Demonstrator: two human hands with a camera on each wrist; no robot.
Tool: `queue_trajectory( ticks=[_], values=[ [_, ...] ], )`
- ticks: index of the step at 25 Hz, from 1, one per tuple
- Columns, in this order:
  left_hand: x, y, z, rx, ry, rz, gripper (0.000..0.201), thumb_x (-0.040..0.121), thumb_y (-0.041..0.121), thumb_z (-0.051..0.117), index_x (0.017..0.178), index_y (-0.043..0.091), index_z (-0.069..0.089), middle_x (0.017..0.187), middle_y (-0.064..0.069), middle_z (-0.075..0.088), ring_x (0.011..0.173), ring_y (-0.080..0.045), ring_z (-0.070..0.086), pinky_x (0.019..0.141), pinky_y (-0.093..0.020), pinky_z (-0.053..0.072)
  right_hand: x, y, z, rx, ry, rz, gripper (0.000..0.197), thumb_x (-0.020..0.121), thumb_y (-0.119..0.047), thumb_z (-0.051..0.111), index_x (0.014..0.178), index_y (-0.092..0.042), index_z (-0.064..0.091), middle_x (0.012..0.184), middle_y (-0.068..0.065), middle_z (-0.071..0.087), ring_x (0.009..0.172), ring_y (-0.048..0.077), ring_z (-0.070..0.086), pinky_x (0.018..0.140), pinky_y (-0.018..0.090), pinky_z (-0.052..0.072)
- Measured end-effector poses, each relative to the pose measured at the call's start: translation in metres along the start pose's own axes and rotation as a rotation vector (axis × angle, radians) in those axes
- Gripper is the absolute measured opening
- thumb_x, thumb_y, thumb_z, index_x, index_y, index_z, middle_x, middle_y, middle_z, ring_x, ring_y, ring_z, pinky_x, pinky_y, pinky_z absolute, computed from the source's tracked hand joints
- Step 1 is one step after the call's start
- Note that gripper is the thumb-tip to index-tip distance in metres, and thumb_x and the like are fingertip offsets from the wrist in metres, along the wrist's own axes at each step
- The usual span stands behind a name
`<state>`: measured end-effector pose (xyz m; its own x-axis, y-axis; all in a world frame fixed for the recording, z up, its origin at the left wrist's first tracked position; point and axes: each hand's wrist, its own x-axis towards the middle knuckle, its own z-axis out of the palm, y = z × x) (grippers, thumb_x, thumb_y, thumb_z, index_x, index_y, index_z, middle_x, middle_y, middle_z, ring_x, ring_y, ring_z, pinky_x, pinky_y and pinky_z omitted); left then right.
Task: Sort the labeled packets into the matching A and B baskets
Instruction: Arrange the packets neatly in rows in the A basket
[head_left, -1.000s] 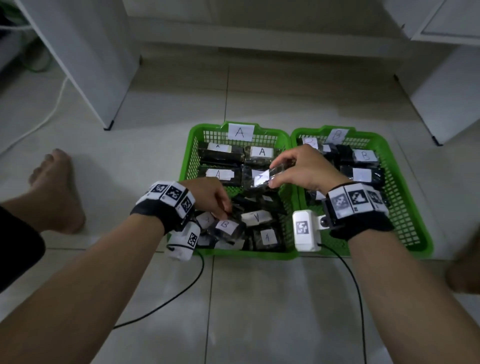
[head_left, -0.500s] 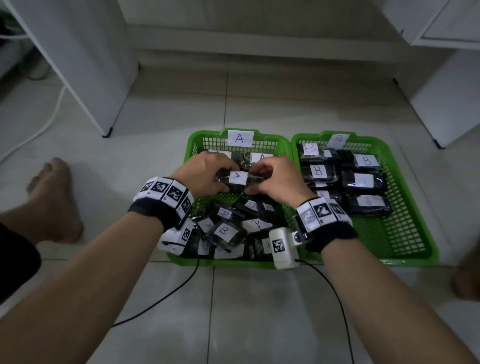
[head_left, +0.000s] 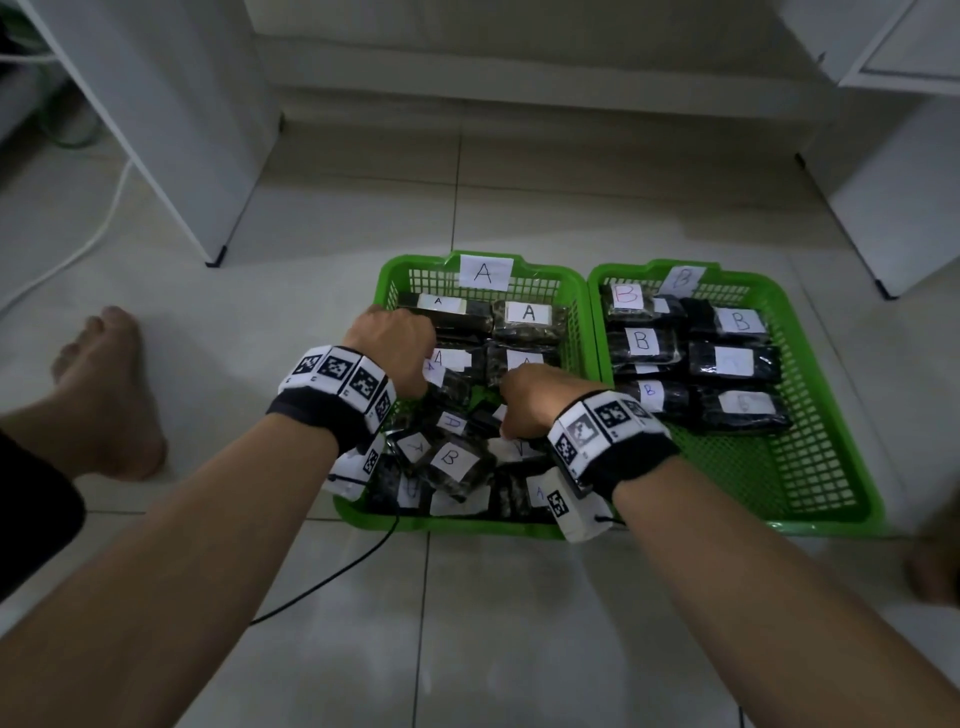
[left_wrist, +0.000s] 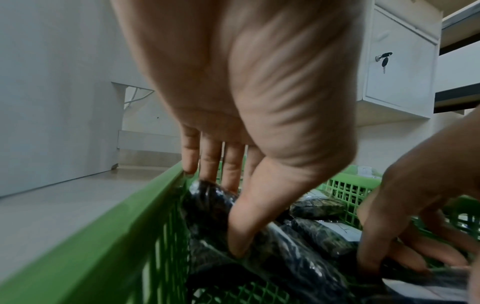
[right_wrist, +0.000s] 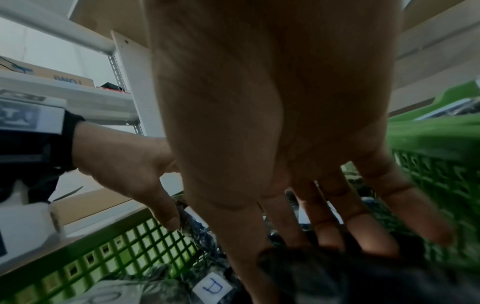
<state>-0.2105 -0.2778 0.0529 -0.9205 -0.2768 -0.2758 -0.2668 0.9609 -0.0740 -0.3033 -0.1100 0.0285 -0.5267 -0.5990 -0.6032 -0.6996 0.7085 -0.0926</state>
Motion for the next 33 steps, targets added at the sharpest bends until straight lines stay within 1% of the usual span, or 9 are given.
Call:
queue_trajectory(
  ticks=[3,7,11,15,19,23,27,30,33],
  values=[
    [0.001,-0.001,0.001,0.025,-0.022,-0.005,0.031,0.076,0.028,0.072,0.107,0.023,0.069,0.097,0.001,0.072,0.089,-0.023,0.067,0.085,-0.034,0.054,0.008,0.001,0.002,-0.031,-0.057,-0.013,0.026,0.085,-0.034,0.076,0.094,-0.012,0.065,0.106,0.005,0.067,0.087,0.023,0.064,0.068,0.033,0.053],
    [0.003,0.005,0.007,0.001,-0.086,0.016,0.032,0.08,0.021,0.072,0.111,0.018,0.067,0.105,-0.004,0.069,0.093,-0.026,0.067,0.076,-0.036,0.056,0.008,0.004,0.0,-0.006,-0.071,-0.036,0.057,0.084,-0.038,0.078,0.131,-0.01,0.065,0.126,0.009,0.068,0.111,0.028,0.066,0.091,0.039,0.058],
    [0.008,0.007,0.008,0.041,-0.118,0.059,0.034,0.08,0.015,0.07,0.114,0.014,0.066,0.111,-0.009,0.067,0.1,-0.029,0.066,0.08,-0.038,0.056,0.006,0.002,-0.002,-0.018,-0.098,-0.05,0.056,0.081,-0.036,0.083,0.125,-0.006,0.066,0.119,0.01,0.069,0.097,0.027,0.065,0.075,0.033,0.053],
    [0.011,0.011,0.005,0.048,-0.089,0.061,0.033,0.081,0.007,0.071,0.114,0.01,0.065,0.114,-0.011,0.065,0.103,-0.03,0.065,0.088,-0.041,0.057,-0.003,0.006,-0.006,0.027,-0.127,-0.059,0.047,0.077,-0.032,0.087,0.114,-0.006,0.073,0.113,0.009,0.073,0.097,0.026,0.07,0.08,0.037,0.06],
    [0.009,0.013,0.001,0.071,-0.105,0.066,0.031,0.074,0.011,0.081,0.1,0.008,0.064,0.104,-0.012,0.067,0.095,-0.03,0.067,0.079,-0.036,0.057,-0.014,0.011,-0.008,0.113,-0.084,-0.093,0.045,0.076,-0.031,0.088,0.113,-0.01,0.073,0.111,0.005,0.072,0.097,0.024,0.067,0.071,0.03,0.053],
    [0.012,0.018,-0.003,0.101,-0.14,0.055,0.03,0.073,0.017,0.085,0.084,0.011,0.058,0.09,-0.008,0.061,0.09,-0.029,0.066,0.068,-0.033,0.048,-0.025,0.02,-0.013,0.253,-0.049,-0.116,0.047,0.074,-0.029,0.09,0.115,-0.02,0.069,0.114,-0.002,0.063,0.102,0.02,0.062,0.083,0.035,0.057],
    [0.02,0.009,-0.002,-0.04,-0.225,-0.041,0.047,0.051,0.024,0.097,0.059,0.014,0.052,0.065,-0.001,0.059,0.064,-0.021,0.062,0.061,-0.031,0.057,-0.033,0.024,-0.009,0.271,-0.067,-0.116,0.058,0.072,-0.034,0.091,0.123,-0.022,0.067,0.123,-0.003,0.065,0.107,0.019,0.062,0.092,0.037,0.057],
    [0.022,0.007,0.001,-0.156,-0.261,-0.1,0.035,0.053,0.022,0.096,0.065,0.011,0.066,0.074,-0.006,0.07,0.067,-0.02,0.067,0.064,-0.035,0.062,-0.037,0.021,-0.007,0.192,-0.065,-0.095,0.066,0.071,-0.033,0.092,0.13,-0.018,0.065,0.127,-0.001,0.066,0.108,0.02,0.063,0.091,0.035,0.057],
    [0.021,0.006,0.007,-0.27,-0.191,-0.116,0.03,0.066,0.026,0.09,0.087,0.009,0.076,0.092,-0.004,0.071,0.085,-0.021,0.069,0.077,-0.036,0.061,-0.043,0.027,-0.02,0.233,0.03,-0.045,0.073,0.075,-0.01,0.085,0.142,-0.02,0.057,0.139,0.006,0.058,0.118,0.027,0.061,0.086,0.034,0.056]
  ],
)
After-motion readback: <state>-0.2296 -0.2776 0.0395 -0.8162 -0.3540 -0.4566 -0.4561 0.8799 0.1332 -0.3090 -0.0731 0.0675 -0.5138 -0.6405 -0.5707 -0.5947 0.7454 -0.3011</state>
